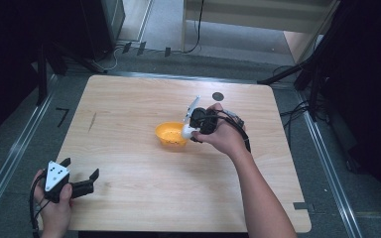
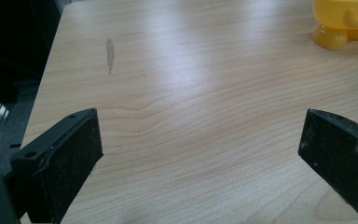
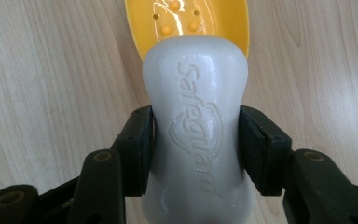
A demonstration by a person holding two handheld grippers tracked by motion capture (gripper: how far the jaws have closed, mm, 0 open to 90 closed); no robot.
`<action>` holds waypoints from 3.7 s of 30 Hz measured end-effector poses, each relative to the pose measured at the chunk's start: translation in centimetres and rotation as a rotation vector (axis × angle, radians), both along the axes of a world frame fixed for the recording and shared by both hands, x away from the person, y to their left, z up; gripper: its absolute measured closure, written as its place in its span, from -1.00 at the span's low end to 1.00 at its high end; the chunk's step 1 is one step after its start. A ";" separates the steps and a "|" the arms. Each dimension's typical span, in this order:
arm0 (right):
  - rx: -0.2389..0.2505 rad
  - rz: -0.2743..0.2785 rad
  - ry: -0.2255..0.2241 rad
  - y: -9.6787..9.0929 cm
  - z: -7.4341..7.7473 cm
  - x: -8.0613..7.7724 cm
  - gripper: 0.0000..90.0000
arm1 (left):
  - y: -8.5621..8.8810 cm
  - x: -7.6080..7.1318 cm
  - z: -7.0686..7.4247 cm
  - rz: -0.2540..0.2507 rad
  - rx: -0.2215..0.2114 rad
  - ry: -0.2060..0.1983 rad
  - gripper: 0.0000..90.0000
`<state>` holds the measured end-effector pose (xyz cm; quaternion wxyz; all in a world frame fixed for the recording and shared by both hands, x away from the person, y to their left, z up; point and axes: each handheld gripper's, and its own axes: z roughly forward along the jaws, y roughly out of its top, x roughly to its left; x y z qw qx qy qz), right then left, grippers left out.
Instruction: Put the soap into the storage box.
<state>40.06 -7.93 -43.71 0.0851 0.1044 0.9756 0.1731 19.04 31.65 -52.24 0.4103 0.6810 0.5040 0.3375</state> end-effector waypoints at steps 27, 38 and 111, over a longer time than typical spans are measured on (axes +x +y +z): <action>0.004 0.067 0.007 4.1 -0.3 1.2 0.12 | -0.4 0.1 0.0 0.009 0.032 -0.018 -1.00; 0.003 0.080 0.018 5.1 -0.6 1.6 0.12 | -0.4 -0.1 0.0 0.004 0.029 -0.022 -1.00; 0.063 0.050 0.072 4.6 -1.3 3.2 -0.04 | -0.4 -0.1 0.0 0.001 0.030 -0.026 -1.00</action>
